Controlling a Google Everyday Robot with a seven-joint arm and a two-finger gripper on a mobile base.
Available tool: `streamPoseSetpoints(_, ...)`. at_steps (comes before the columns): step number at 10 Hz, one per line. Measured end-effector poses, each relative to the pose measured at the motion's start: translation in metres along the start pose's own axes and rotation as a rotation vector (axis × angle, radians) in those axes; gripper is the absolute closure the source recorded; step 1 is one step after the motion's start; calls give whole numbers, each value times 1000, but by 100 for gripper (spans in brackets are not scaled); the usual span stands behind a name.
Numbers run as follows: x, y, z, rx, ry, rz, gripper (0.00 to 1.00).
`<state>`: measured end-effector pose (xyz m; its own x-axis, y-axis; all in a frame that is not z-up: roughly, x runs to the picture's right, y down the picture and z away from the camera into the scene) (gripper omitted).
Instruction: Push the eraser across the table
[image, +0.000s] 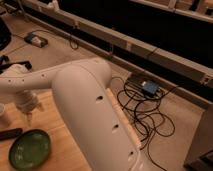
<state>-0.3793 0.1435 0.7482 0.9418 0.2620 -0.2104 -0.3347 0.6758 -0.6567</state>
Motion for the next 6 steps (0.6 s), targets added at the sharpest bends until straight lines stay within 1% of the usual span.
streamPoseSetpoints(1, -24, 18, 0, -2, -31, -69, 35)
streamPoseSetpoints(4, -65, 51, 2, -22, -86, -179, 35)
streamPoseSetpoints(6, -86, 67, 4, -34, -102, -232, 35)
